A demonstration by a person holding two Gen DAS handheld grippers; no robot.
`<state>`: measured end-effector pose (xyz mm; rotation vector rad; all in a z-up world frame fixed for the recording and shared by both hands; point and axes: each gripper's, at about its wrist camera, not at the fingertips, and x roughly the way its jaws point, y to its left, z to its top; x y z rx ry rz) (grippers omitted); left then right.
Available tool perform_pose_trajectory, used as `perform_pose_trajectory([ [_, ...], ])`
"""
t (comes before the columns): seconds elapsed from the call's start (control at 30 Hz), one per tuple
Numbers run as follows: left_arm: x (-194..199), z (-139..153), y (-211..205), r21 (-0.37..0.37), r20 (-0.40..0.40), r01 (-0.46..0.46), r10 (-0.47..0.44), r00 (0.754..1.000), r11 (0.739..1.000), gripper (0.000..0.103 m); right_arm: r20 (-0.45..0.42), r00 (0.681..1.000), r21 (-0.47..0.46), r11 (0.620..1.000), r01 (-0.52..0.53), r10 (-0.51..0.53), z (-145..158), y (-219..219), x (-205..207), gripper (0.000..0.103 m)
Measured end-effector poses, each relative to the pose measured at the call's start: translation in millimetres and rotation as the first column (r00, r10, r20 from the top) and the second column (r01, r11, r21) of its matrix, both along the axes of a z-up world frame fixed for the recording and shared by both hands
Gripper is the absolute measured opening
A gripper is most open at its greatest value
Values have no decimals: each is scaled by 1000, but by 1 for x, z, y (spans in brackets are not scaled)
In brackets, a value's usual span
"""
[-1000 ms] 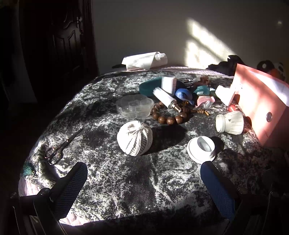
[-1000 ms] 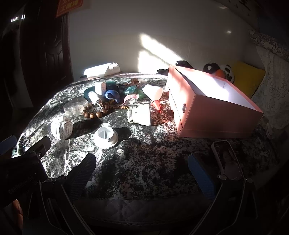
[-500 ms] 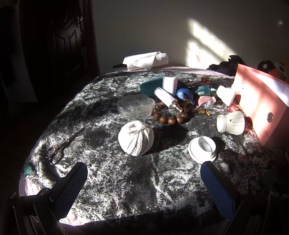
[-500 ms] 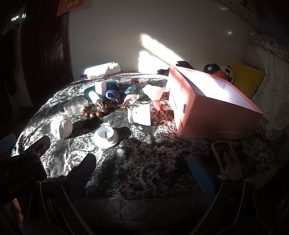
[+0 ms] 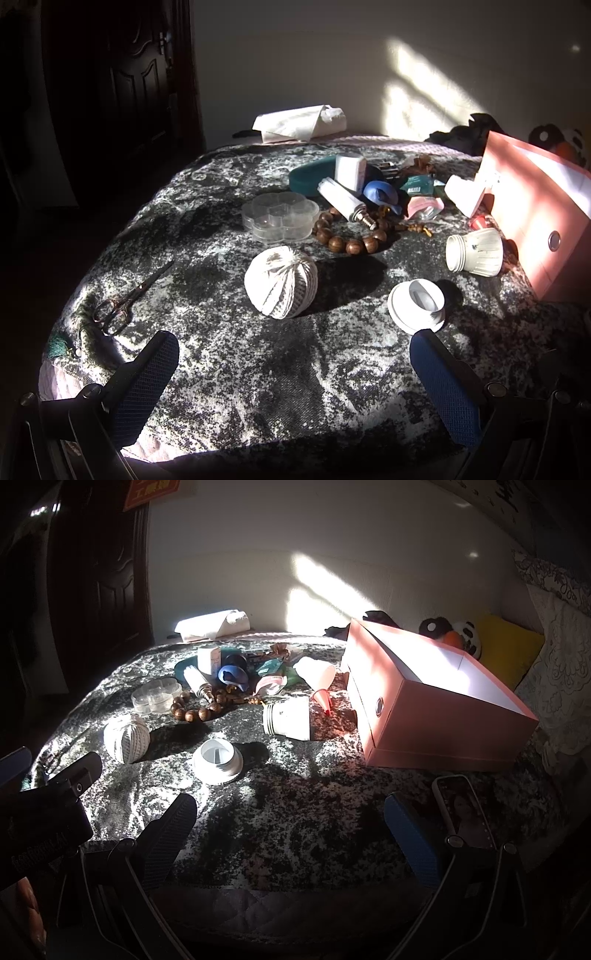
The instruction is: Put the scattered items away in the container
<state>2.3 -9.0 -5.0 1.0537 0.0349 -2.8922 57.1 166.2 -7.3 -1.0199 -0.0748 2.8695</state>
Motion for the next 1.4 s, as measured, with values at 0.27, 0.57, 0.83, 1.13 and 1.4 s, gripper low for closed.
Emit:
perform_pose_trajectory([
  [0.27, -9, -7, -6, -22, 31, -23, 23, 999, 999, 103, -51, 997, -32, 997, -64, 62, -2, 1, 0, 103],
  [0.57, -23, -13, -15, -27, 59, -41, 43, 997, 999, 103, -1, 997, -7, 997, -83, 83, -14, -11, -23, 103],
  [0.83, -26, -11, -11, -36, 58, -25, 27, 998, 999, 103, -16, 996, 0, 996, -93, 93, -15, -21, -30, 102],
  [1.13, -39, -11, -11, -29, 71, -20, 22, 997, 999, 103, 14, 996, -19, 996, -89, 89, -20, -24, -44, 102],
  [1.4, -58, -20, -12, 4, 118, 0, -1, 993, 1000, 94, 33, 994, -35, 994, -100, 101, -27, -32, -69, 102],
])
